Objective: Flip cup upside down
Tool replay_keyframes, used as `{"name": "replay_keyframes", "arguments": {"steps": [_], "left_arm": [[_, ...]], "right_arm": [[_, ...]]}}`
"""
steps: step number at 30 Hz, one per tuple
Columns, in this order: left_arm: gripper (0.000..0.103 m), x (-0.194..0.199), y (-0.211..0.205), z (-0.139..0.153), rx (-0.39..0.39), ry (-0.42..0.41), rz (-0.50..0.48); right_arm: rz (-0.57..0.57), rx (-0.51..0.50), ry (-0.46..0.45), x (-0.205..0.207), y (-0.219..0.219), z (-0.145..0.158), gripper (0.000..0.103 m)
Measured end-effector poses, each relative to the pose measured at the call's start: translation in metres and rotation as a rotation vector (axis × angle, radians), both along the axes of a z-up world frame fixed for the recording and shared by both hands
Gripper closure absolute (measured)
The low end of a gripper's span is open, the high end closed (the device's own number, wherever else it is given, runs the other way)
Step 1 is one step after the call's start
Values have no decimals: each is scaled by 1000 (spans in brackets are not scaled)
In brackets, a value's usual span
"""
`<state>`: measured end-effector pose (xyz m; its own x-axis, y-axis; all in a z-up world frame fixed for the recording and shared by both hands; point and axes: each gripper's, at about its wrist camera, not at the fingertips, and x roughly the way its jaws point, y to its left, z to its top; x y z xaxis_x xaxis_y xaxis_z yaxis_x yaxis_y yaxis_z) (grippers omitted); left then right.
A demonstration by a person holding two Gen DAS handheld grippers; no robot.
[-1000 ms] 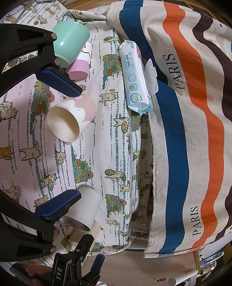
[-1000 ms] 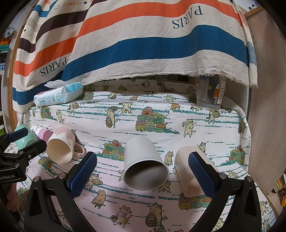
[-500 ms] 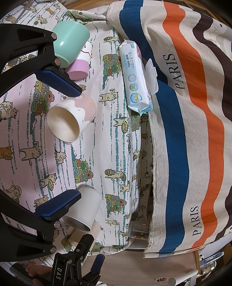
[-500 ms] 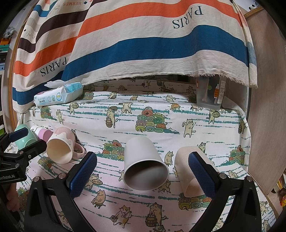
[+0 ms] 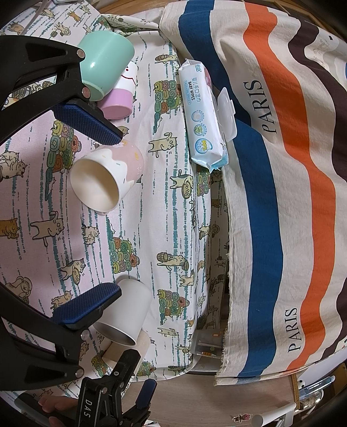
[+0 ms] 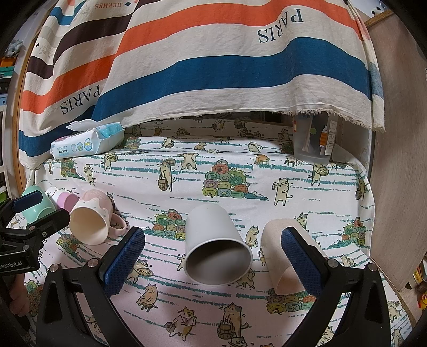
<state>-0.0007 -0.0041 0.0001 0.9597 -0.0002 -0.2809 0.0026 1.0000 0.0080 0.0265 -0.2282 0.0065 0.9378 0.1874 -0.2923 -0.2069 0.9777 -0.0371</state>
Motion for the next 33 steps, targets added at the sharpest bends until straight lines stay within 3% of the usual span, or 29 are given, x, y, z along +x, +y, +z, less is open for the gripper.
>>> {"name": "replay_keyframes", "arguments": {"steps": [14, 19, 24, 28, 33], "left_arm": [[1, 0, 0, 0, -1, 0, -3], [1, -2, -3, 0, -13, -5, -67], [1, -2, -8, 1, 7, -10, -61], [1, -1, -6, 0, -3, 1, -59], [1, -3, -4, 1, -38, -1, -131]], "right_arm": [[-1, -8, 6, 0, 1, -1, 0], [-8, -14, -7, -3, 3, 0, 0], [-106, 6, -26, -11, 1, 3, 0], [-102, 17, -1, -7, -2, 3, 0], [-52, 56, 62, 0, -14, 6, 0]]}}
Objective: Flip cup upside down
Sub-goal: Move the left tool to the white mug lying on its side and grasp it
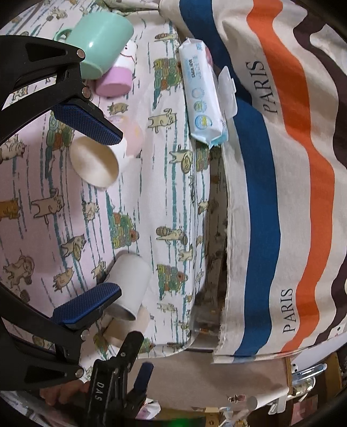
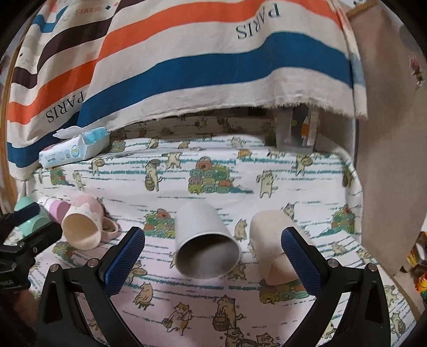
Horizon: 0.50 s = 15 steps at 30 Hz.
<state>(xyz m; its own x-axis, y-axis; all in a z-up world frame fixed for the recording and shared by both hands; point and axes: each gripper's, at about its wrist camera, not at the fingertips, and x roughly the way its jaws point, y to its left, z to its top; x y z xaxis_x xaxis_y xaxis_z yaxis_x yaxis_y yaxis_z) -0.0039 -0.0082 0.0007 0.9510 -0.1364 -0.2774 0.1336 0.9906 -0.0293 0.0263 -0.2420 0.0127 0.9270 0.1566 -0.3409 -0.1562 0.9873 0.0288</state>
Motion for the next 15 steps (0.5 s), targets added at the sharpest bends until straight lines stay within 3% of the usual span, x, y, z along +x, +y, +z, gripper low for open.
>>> {"name": "replay_keyframes", "arguments": {"steps": [3, 6, 10, 13, 15], "left_arm": [[1, 1, 0, 0, -10, 11, -15], [1, 8, 3, 3, -30, 74, -32], [1, 13, 17, 26, -113, 109, -12], [1, 20, 17, 47, -96, 109, 10], [1, 34, 10, 56, -74, 162, 10]], "right_arm": [[-3, 12, -4, -1, -7, 4, 0], [-1, 48, 13, 1, -17, 12, 0], [35, 73, 63, 9, -27, 30, 0], [62, 68, 92, 18, -29, 49, 0], [80, 86, 83, 23, -30, 62, 0]]}}
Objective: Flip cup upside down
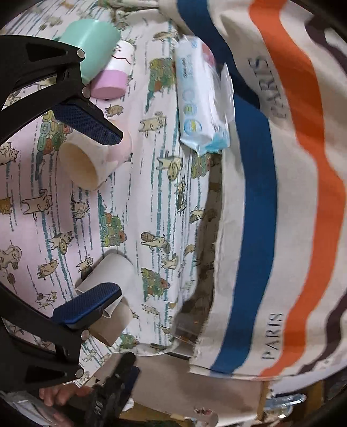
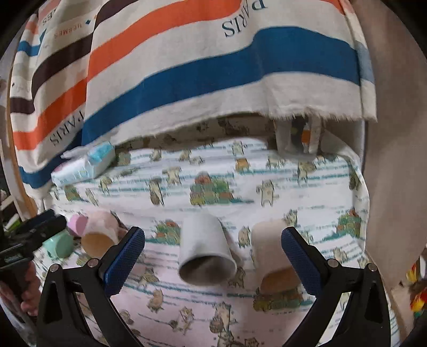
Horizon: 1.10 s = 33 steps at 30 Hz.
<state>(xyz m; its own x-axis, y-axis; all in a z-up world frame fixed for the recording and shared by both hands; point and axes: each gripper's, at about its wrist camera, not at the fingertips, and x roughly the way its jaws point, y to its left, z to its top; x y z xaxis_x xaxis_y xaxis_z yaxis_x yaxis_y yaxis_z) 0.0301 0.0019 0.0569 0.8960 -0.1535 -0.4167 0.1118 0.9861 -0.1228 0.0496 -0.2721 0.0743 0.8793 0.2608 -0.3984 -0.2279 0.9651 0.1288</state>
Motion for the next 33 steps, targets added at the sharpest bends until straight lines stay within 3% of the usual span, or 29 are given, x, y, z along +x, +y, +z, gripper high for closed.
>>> {"name": "replay_keyframes", "arguments": {"steps": [2, 7, 9, 14, 17, 21, 26, 33], "left_arm": [[1, 14, -7, 4, -22, 60, -10], [1, 49, -24, -6, -174, 249, -43], [7, 59, -32, -13, -219, 308, -33], [8, 87, -56, -30, -287, 411, -9], [9, 105, -71, -38, -330, 456, 1], [9, 131, -93, -53, -357, 515, -8], [18, 161, -108, -87, -459, 686, -23], [18, 170, -122, -98, -431, 696, -9]], "right_arm": [[1, 27, -10, 9, -2, 12, 0], [-20, 111, -21, 36, -23, 25, 0], [-11, 123, -5, 46, -30, 21, 13], [70, 175, 149, 76, -43, -8, 37], [94, 191, 185, 83, -43, -19, 40], [67, 126, 185, 84, -38, -26, 41], [48, 128, 208, 88, -42, -31, 41], [7, 115, 264, 99, -44, -42, 41]]}}
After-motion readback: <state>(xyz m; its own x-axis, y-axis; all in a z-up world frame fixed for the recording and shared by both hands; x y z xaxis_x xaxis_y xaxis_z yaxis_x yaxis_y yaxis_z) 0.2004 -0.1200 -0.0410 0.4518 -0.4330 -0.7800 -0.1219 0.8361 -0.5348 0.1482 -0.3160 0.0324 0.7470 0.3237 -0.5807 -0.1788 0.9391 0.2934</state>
